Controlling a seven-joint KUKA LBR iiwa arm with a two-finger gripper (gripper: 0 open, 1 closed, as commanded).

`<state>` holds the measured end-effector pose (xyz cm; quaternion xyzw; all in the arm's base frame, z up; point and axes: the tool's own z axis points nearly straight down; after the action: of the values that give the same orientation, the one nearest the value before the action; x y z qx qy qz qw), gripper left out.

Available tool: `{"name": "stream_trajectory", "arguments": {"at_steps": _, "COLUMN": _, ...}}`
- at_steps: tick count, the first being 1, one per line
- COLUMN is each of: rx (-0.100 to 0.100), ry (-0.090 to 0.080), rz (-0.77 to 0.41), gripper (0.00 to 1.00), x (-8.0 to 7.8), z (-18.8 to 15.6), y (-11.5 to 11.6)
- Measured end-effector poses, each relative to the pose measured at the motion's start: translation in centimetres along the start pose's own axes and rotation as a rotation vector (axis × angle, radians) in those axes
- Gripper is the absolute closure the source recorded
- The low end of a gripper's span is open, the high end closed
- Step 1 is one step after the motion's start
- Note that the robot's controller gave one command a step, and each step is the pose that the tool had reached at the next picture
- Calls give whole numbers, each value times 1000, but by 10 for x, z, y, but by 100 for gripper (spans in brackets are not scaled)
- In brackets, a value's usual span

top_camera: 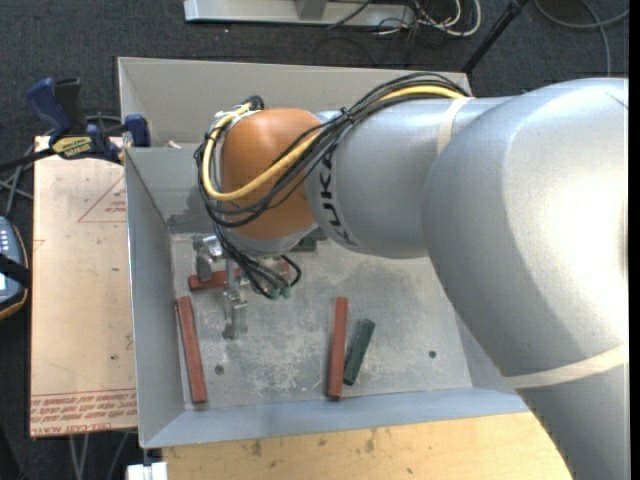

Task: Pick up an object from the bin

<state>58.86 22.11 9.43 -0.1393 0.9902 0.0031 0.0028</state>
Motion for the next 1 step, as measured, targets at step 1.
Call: {"name": "stream_trajectory", "arguments": {"at_steps": 1, "rx": 5, "ry": 6, "rz": -34, "gripper": 0, "x": -34, "z": -15, "y": -5}}
